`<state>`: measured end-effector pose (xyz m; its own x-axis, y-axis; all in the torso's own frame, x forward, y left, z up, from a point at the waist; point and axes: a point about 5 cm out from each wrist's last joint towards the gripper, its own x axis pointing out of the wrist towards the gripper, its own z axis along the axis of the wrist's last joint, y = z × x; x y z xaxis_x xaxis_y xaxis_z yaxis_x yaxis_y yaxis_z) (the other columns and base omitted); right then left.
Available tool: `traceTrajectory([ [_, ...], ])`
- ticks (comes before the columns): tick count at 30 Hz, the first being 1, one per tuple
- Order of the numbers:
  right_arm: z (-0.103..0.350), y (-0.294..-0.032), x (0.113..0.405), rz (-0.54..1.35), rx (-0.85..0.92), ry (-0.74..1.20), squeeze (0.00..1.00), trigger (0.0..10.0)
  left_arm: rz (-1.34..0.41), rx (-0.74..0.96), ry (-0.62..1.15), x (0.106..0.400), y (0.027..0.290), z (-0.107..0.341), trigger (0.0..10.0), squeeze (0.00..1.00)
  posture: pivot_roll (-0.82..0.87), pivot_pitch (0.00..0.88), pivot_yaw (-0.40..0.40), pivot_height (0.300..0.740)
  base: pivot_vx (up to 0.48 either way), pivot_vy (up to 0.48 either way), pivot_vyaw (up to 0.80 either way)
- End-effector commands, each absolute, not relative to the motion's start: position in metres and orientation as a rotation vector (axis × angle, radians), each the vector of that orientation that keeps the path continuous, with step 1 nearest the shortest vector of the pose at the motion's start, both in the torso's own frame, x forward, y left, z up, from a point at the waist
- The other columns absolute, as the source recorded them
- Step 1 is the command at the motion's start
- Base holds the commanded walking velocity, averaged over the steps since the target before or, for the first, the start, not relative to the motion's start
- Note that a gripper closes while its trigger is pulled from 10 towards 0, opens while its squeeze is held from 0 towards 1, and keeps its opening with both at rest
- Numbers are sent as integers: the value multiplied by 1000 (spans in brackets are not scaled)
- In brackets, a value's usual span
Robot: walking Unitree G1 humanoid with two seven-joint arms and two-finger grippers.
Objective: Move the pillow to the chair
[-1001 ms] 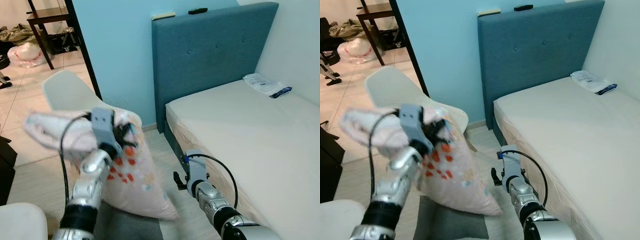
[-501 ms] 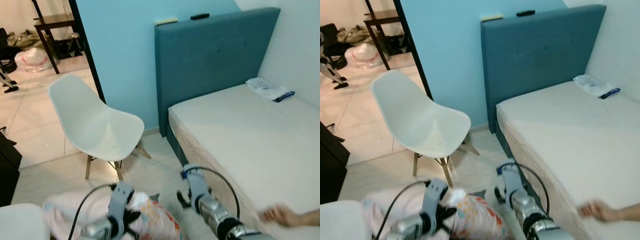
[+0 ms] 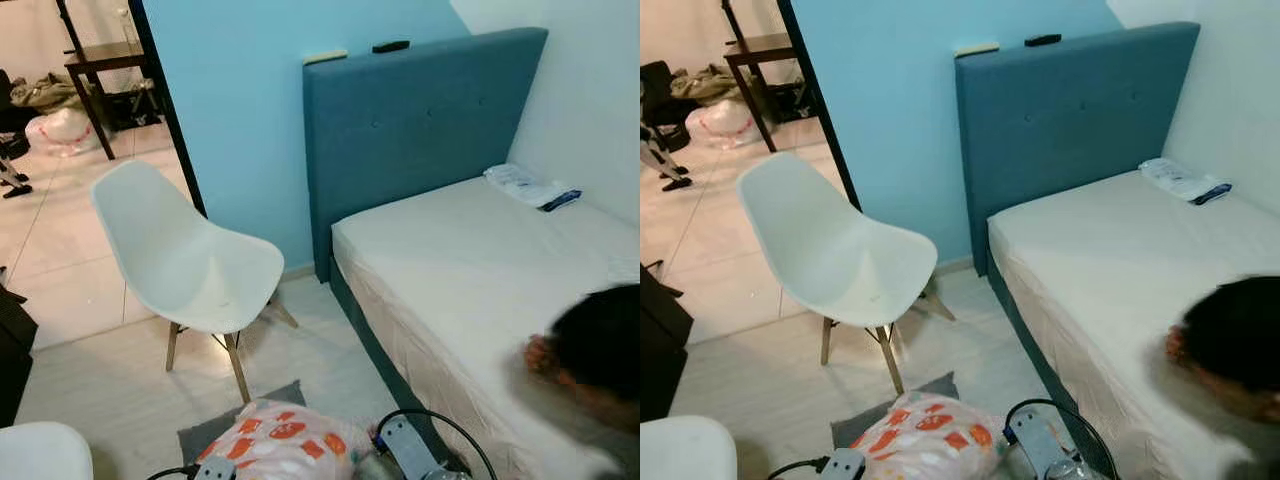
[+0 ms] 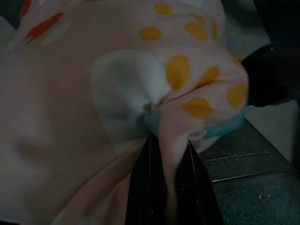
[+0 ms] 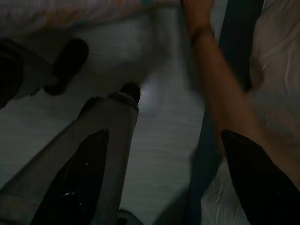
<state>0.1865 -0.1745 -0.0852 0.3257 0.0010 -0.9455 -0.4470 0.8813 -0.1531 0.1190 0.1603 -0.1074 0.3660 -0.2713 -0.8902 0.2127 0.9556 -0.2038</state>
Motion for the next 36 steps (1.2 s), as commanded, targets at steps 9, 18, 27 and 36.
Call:
traceTrajectory([
  [9, -91, -174, 173, 328, -372, 1272, 0, 10000, -305, -37, 1219, 120, 130, -110, 10000, 0, -69, 46, 11, 740, 0, 0, 0],
  [18, -92, -175, 170, 340, -373, 1272, 0, 10000, -339, -34, 1201, 133, 90, -105, 10000, 0, -65, 38, -3, 740, 0, 0, 0],
  [27, -92, -176, 170, 348, -384, 1271, 0, 10000, -326, -22, 1217, 128, 106, -108, 10000, 0, -63, 26, -8, 740, 0, 0, 0],
  [36, -92, -177, 170, 347, -386, 1270, 0, 10000, -326, -15, 1214, 127, 107, -108, 10000, 0, -67, 25, -5, 740, 0, 0, 0],
])
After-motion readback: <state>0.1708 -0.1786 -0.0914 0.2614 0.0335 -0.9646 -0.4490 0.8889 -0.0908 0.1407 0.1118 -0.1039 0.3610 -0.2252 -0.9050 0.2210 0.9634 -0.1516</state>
